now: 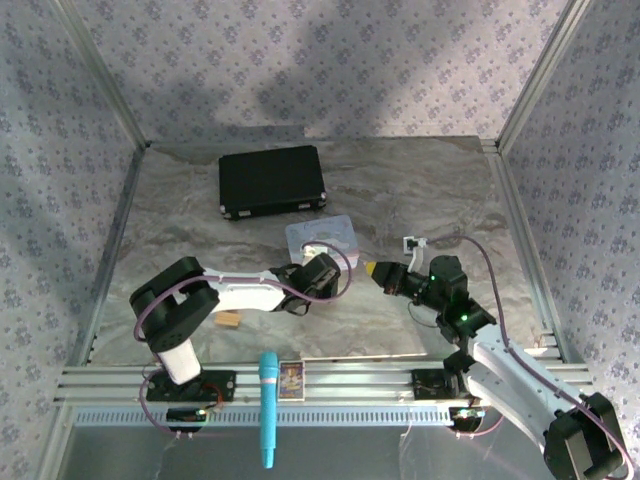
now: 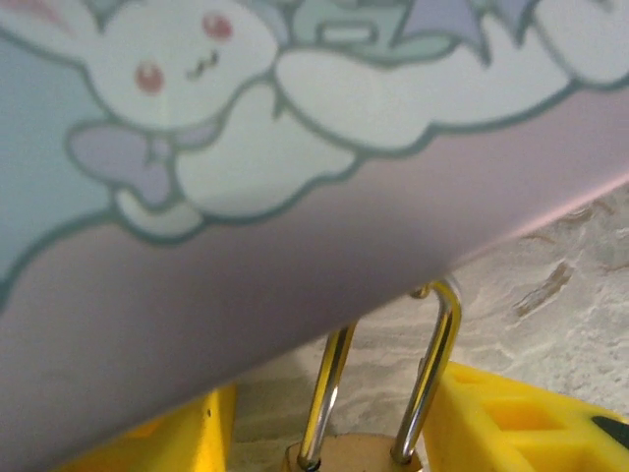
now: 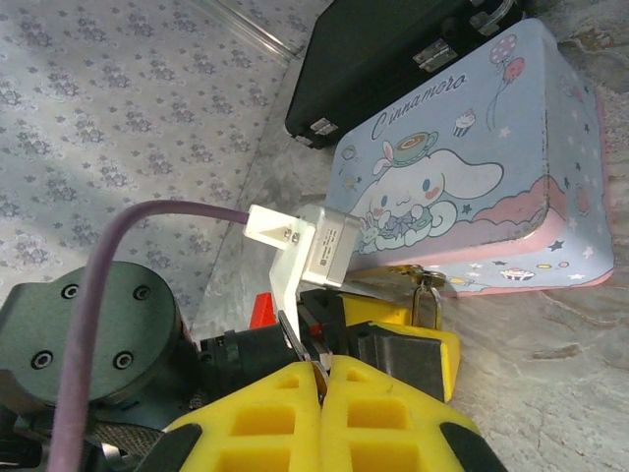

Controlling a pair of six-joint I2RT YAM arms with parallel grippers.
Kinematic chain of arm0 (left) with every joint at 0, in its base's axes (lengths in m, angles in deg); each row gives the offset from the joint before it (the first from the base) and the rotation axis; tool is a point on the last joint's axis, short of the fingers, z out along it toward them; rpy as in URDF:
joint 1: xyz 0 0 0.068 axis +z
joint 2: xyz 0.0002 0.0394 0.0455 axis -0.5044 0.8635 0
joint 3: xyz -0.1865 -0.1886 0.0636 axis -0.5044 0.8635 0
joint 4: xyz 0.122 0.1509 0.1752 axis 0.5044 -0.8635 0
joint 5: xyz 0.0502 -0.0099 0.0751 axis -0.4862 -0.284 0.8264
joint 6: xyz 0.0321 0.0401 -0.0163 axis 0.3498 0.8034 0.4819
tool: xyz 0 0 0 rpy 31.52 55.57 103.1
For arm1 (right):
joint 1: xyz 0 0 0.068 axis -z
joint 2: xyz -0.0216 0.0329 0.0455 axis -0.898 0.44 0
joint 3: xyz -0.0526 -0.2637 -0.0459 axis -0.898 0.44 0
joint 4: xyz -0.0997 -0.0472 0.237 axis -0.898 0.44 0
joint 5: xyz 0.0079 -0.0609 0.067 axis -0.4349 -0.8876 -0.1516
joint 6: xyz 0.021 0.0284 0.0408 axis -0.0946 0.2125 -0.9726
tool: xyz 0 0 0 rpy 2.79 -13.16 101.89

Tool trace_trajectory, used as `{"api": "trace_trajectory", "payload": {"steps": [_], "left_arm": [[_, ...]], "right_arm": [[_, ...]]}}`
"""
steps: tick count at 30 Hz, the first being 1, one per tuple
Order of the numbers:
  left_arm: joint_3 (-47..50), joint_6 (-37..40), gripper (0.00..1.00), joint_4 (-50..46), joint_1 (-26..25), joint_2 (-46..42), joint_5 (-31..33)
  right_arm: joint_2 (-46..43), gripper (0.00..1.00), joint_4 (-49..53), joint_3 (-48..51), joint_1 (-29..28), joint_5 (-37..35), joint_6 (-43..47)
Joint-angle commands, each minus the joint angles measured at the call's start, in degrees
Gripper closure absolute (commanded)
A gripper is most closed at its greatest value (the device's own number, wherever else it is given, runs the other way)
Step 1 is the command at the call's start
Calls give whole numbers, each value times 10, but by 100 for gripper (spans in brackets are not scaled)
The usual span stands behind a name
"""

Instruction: Unlock the padlock with the key

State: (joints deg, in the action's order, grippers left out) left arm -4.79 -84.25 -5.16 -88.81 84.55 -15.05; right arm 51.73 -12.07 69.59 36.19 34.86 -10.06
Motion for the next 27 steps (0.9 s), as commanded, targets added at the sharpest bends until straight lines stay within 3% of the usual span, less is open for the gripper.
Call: {"api": "trace_trajectory", "payload": {"steps": [1, 16, 21, 27], "left_arm": [[-2, -19, 53, 24, -3, 5, -1], [48, -80, 71, 61, -17, -30, -13], [32, -67, 72, 50, -34, -22, -8], [57, -116, 77, 76, -41, -21, 7]], "right_arm": [[-2, 100, 16, 1, 3, -14, 15], [6, 100, 20, 13, 4, -24, 22], [10, 100, 17, 14, 3, -25, 21], [10, 100, 16, 17, 1, -28, 17]]}}
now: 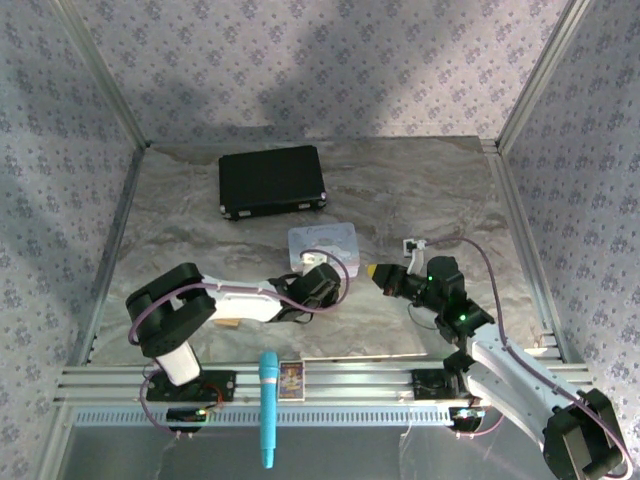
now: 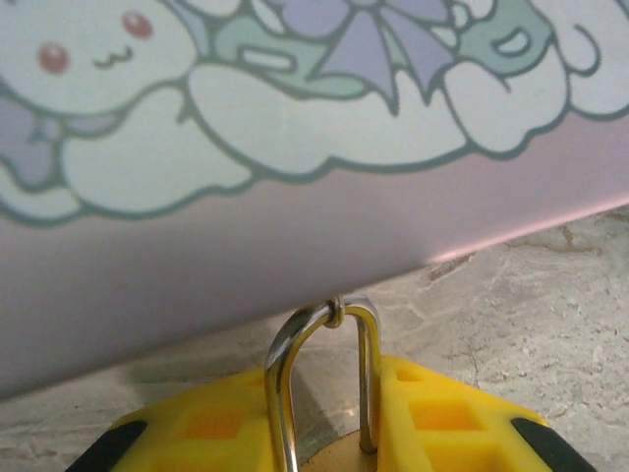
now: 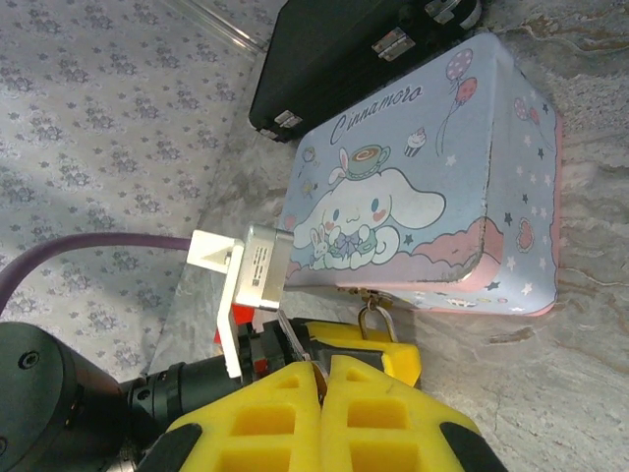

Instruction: Unlock the padlock with the key

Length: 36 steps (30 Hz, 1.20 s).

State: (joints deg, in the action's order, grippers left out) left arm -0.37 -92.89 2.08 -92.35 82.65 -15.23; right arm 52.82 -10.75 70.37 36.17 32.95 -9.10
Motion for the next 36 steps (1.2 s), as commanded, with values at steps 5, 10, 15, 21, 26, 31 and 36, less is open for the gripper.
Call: {"api": "trace_trajectory", "payload": {"steps": [5, 10, 15, 21, 26, 31, 36], "left_arm": [[40, -43, 68, 50, -12, -8, 12], [57, -43, 70, 89, -18, -13, 8], [60, -58, 78, 74, -20, -17, 18], [69, -79, 86, 79, -21, -23, 15], [67, -152, 90, 62, -9, -20, 2], [90, -225, 94, 148, 4, -10, -49], [87, -256, 95, 140, 10, -22, -41]], "right_arm": [[1, 100, 3, 10, 0, -7, 8], [5, 100, 8, 7, 0, -5, 9], [9, 100, 9, 7, -1, -6, 10], [23, 100, 3, 6, -2, -7, 5], [57, 100, -21, 16, -8, -8, -56], [99, 100, -15, 28, -29, -41, -133], [118, 100, -9, 47, -72, -90, -206]]}}
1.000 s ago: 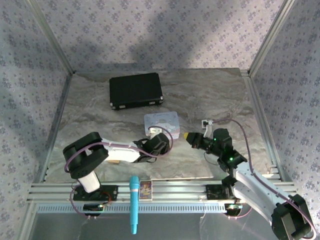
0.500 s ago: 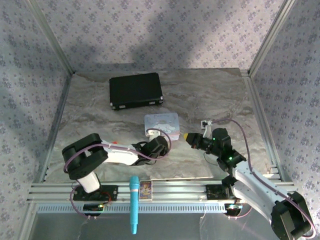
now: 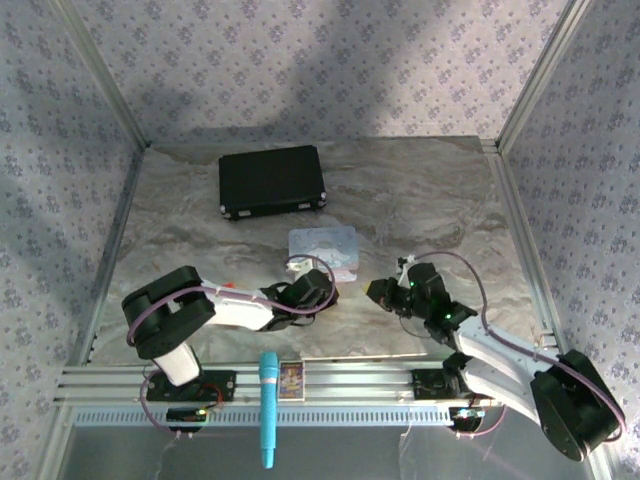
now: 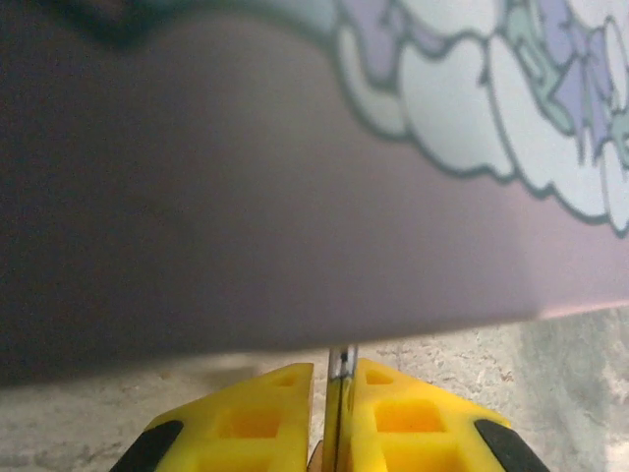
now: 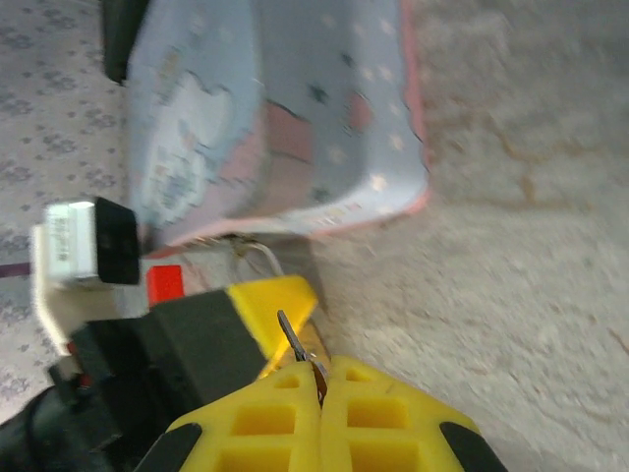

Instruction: Unlock the padlock with the key

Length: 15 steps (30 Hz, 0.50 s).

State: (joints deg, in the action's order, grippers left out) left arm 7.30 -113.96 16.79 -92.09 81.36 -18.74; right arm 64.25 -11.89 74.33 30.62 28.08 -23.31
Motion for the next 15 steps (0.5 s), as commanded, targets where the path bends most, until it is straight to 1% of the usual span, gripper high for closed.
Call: {"api": "trace_trajectory", "payload": {"steps": [1, 2, 4, 7, 15], "left_arm": [[14, -55, 96, 6, 9, -11, -6], [18, -65, 96, 16, 11, -10, -8], [24, -91, 97, 42, 12, -8, -10], [30, -123, 100, 69, 13, -4, -15], [17, -163, 100, 62, 14, -1, -15]], "right_arm": [[10, 100, 10, 11, -22, -49, -87], [16, 100, 7, 16, -25, -49, -109], [34, 100, -39, 35, -35, -54, -165], [63, 100, -91, 45, -53, -58, -213], [108, 100, -191, 42, -73, -50, -224]]}}
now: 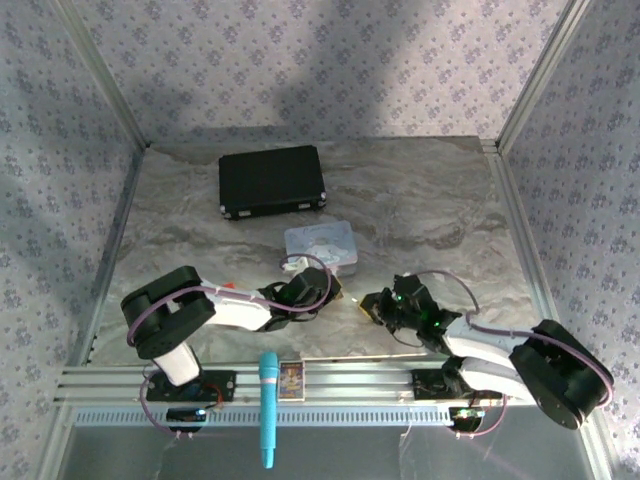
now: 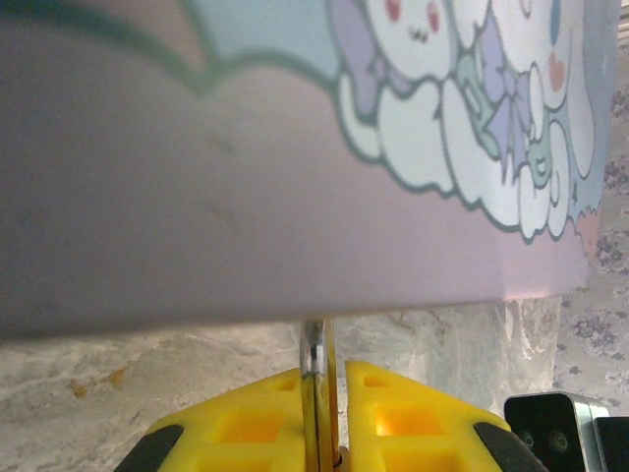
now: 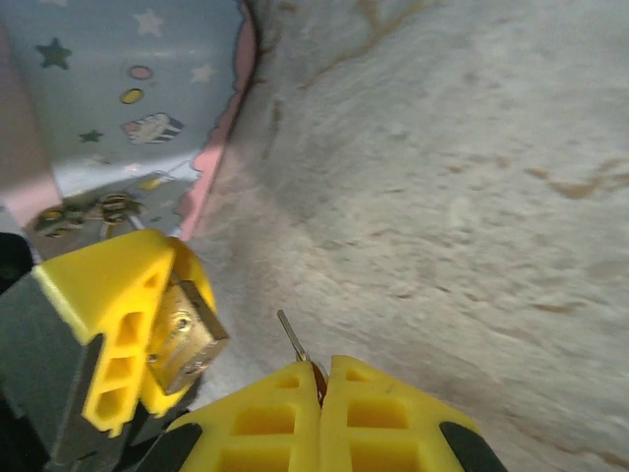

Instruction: Unlock the padlock with the key

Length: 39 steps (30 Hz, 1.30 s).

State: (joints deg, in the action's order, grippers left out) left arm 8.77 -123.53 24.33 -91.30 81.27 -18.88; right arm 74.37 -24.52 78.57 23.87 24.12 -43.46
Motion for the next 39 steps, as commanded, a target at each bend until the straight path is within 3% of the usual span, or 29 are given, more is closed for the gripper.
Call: {"api": "trace_trajectory", "payload": {"steps": [1, 5, 20, 39], "left_arm": [[2, -72, 100, -12, 6, 1, -15], [0, -87, 100, -4, 7, 3, -15], [-49, -52, 100, -113, 17, -12, 24], [-71, -89, 100, -121, 31, -31, 14]], "right_arm": [[7, 100, -67, -2, -7, -9, -22], [16, 100, -74, -7, -13, -8, -19], [18, 100, -75, -4, -30, -31, -27], [78, 100, -149, -39, -36, -2, -51]]}}
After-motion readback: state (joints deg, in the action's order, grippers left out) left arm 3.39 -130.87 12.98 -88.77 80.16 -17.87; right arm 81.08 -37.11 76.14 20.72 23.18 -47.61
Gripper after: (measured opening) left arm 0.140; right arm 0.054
